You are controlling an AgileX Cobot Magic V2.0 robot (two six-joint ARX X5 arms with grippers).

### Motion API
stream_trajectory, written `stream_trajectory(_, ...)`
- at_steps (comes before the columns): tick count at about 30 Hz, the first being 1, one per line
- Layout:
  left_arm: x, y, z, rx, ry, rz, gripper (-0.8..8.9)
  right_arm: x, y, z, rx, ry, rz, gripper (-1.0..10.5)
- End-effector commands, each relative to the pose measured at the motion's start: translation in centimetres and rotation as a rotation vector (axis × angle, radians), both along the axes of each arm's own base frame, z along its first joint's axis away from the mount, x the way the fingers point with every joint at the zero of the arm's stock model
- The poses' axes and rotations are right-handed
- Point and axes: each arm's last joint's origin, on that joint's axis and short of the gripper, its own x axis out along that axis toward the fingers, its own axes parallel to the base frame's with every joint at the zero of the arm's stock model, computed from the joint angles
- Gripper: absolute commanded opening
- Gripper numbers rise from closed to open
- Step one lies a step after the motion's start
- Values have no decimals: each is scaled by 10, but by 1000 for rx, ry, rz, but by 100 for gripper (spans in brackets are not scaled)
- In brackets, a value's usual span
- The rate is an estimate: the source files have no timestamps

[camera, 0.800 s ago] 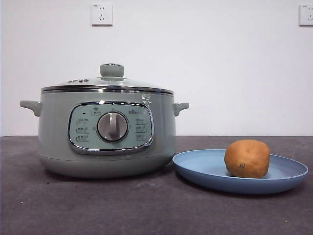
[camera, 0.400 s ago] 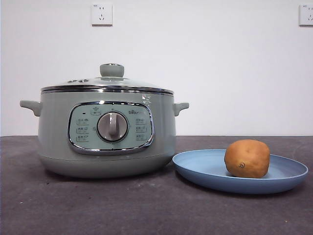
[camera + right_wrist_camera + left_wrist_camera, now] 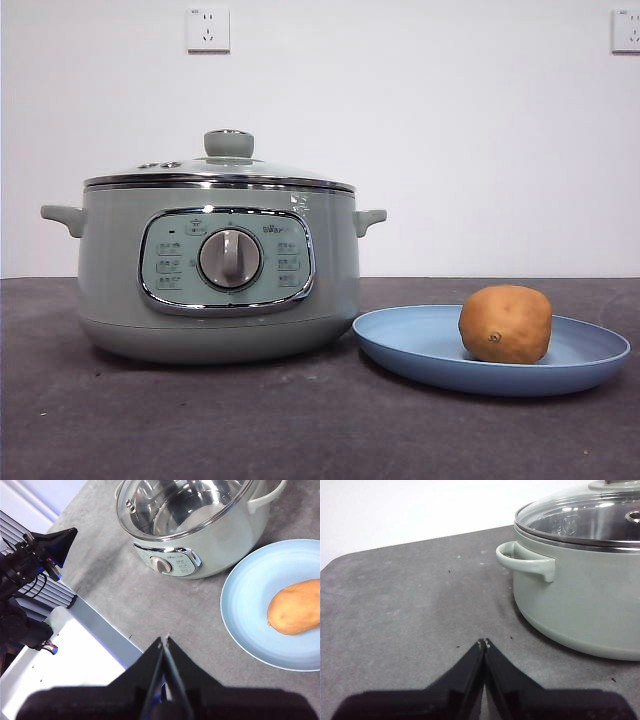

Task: Take the potato out from the steamer,put the potato on the plate,close the lid

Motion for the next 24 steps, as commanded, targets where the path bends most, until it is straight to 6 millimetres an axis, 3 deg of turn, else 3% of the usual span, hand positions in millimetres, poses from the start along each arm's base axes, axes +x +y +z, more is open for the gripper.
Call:
stream_trajectory(1, 0, 0, -4, -10, 22, 5, -3, 0, 0, 2, -6, -39, 8, 1)
stream_trajectory(8, 0, 0, -4, -10, 22, 5, -3, -12, -22, 9, -102, -289, -89, 1)
stream_trajectory(12, 0, 0, -4, -10, 22, 5, -3, -20, -37, 0, -72, -432, -222, 1)
stream_trajectory(19, 0, 0, -4, -10, 22, 5, -3, -23, -51, -44, -29, -705, -389, 1)
stream_trajectory(24, 0, 0, -4, -10, 22, 5, -3, -23, -56, -87, -32, -753, -490, 1)
